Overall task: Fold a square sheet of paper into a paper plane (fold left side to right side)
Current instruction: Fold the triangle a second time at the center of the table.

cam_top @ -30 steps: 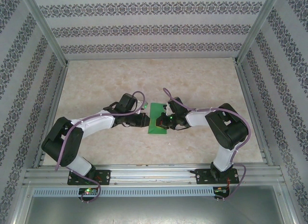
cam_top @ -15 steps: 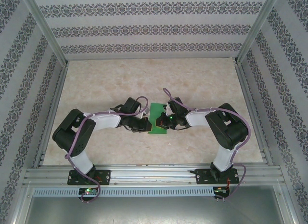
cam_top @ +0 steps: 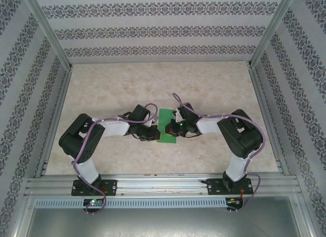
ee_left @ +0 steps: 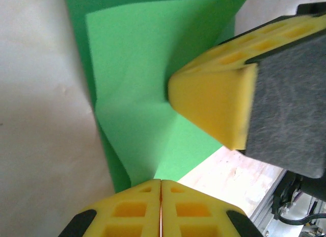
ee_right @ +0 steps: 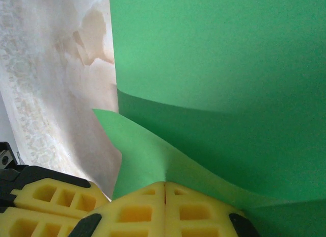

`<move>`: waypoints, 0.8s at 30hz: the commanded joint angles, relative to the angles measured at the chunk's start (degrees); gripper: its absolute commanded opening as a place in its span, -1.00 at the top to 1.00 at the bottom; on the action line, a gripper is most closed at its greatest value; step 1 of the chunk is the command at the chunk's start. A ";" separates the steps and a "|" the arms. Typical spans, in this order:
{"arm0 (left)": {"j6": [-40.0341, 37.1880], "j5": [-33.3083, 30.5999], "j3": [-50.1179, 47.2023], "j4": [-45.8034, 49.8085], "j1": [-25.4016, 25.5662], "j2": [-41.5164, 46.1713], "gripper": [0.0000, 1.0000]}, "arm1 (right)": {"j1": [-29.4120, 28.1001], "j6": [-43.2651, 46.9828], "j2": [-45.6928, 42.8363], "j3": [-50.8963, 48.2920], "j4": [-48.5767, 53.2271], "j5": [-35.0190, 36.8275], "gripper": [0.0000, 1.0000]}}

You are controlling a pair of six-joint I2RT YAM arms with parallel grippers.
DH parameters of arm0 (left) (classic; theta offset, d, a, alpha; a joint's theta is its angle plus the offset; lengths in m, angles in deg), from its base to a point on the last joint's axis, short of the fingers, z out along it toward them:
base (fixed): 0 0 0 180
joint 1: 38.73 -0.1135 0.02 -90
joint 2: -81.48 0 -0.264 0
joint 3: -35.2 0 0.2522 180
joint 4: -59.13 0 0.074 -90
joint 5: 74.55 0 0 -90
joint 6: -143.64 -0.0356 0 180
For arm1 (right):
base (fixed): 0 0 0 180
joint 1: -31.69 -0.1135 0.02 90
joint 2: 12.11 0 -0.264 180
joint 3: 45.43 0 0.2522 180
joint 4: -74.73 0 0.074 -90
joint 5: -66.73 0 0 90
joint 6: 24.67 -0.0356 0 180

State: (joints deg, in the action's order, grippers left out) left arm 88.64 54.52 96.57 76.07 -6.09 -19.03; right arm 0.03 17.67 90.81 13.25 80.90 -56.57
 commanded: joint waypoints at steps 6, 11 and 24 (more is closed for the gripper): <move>-0.17 -1.62 -1.56 -0.47 0.58 -0.78 0.82 | -0.33 1.34 1.49 -0.54 2.14 0.08 1.00; -0.20 -2.07 -1.63 -0.43 0.58 -0.88 0.83 | -0.32 1.34 1.40 -0.63 2.23 0.08 1.00; -0.14 -4.07 -2.94 0.25 0.58 -0.76 0.89 | -0.26 1.70 -0.14 0.52 0.94 -1.30 1.00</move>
State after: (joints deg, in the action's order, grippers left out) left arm 88.62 53.16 95.28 75.57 -6.09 -19.14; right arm 0.03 17.72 90.81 13.28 80.94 -56.81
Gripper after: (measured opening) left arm 0.063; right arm 0.057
